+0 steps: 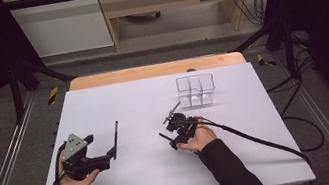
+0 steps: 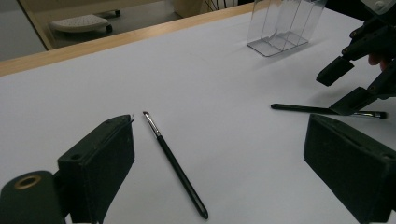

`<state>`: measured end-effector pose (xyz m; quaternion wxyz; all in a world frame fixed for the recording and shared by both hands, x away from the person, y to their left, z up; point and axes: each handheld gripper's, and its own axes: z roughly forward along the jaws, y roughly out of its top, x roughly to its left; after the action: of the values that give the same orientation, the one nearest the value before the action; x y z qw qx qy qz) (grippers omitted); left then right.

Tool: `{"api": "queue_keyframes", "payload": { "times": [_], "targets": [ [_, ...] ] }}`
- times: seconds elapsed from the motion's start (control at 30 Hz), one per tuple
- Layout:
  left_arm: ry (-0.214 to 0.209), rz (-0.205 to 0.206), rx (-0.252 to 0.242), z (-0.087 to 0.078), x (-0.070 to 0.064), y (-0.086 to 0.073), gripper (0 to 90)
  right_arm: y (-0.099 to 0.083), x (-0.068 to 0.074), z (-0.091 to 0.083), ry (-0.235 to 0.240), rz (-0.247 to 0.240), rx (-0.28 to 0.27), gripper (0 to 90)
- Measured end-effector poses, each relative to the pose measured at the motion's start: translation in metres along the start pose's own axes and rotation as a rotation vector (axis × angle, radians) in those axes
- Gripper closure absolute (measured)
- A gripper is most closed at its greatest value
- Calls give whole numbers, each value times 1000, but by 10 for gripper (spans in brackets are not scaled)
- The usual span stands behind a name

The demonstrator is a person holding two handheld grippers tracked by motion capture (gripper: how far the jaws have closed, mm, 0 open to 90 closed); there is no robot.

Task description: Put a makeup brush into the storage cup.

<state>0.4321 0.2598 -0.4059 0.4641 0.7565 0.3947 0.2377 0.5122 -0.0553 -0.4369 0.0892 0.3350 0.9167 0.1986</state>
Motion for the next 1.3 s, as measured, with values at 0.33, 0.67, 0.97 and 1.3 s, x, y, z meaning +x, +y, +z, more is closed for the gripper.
{"api": "queue_keyframes", "payload": {
  "times": [0.33,0.67,0.97,1.3],
  "targets": [
    [-8,1,0,0,0,0,90,-1,-1,11,7,-3,62,579],
    [-14,0,3,0,0,0,97,-2,-1,13,25,-28,95,719],
    [-17,1,5,1,-1,0,104,-2,-1,13,48,-42,99,833],
    [-19,2,7,1,-1,0,107,-2,0,12,50,-76,94,785]
  ]
}}
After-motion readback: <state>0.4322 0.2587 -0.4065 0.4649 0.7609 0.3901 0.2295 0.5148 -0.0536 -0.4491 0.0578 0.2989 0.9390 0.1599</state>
